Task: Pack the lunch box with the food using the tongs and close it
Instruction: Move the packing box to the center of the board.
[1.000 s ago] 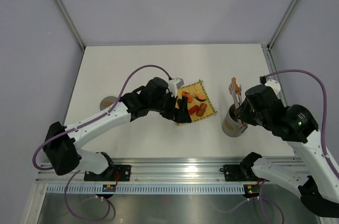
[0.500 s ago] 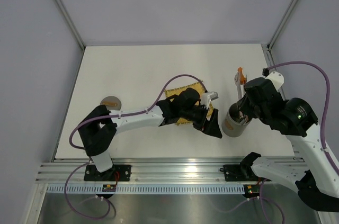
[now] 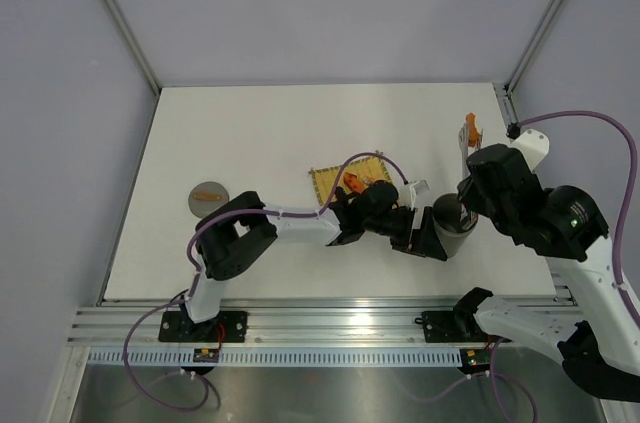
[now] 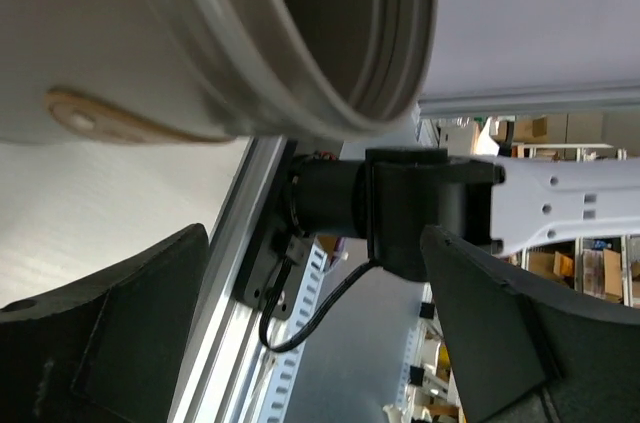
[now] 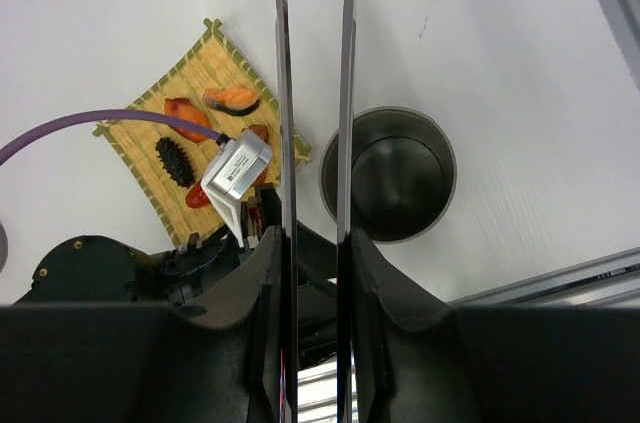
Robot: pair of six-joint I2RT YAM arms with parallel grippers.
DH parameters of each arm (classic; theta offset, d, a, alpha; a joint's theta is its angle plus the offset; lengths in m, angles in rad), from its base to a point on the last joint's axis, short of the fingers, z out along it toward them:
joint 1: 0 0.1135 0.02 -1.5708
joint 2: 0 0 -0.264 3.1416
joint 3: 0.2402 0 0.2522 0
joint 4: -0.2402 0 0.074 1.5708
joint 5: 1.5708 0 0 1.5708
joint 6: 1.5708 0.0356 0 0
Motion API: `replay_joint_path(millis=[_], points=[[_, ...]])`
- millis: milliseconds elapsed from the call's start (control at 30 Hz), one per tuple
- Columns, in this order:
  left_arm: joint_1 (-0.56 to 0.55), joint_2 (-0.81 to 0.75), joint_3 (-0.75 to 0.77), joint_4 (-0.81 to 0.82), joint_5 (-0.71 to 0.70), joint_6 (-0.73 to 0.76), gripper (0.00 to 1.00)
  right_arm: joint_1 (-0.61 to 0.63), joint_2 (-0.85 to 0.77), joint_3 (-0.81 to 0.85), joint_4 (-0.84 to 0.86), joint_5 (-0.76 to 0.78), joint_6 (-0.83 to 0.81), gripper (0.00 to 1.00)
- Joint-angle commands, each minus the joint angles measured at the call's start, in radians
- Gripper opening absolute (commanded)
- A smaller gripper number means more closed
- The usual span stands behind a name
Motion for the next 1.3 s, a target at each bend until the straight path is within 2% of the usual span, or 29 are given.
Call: replay_joint_path(millis=[0, 167, 367, 600, 733, 900, 1033, 1267], points=[[-0.011, 0.035, 0.089, 0.111, -0.062, -0.024, 0.92, 0.007, 0.017, 0.032, -0.062, 0.067, -0.02, 0.01], [-0.014, 0.098, 0.169, 0.169, -0.076, -0.074, 0.94, 0.007, 0.02, 0.052, -0.071, 0.071, -0.032, 0.01], [-0.006, 0.196, 0.397, 0.017, -0.123, -0.022, 0.95, 0.007, 0.0, 0.036, -0.078, 0.065, -0.021, 0.01], [0.041, 0.255, 0.517, -0.081, -0.186, -0.008, 0.95, 0.007, -0.021, 0.022, -0.109, 0.059, -0.004, 0.01], [0.075, 0.229, 0.443, -0.057, -0.182, -0.017, 0.95, 0.007, -0.032, 0.011, -0.123, 0.077, 0.008, 0.01], [0.089, 0.095, 0.306, -0.055, -0.186, 0.014, 0.94, 0.007, -0.043, -0.055, -0.132, 0.059, 0.04, 0.02], [0.1, -0.023, 0.209, -0.121, -0.191, 0.089, 0.94, 0.007, -0.055, -0.135, -0.163, 0.048, 0.097, 0.01], [0.17, -0.245, 0.05, -0.285, -0.281, 0.17, 0.94, 0.007, -0.069, -0.176, -0.247, 0.047, 0.193, 0.0]])
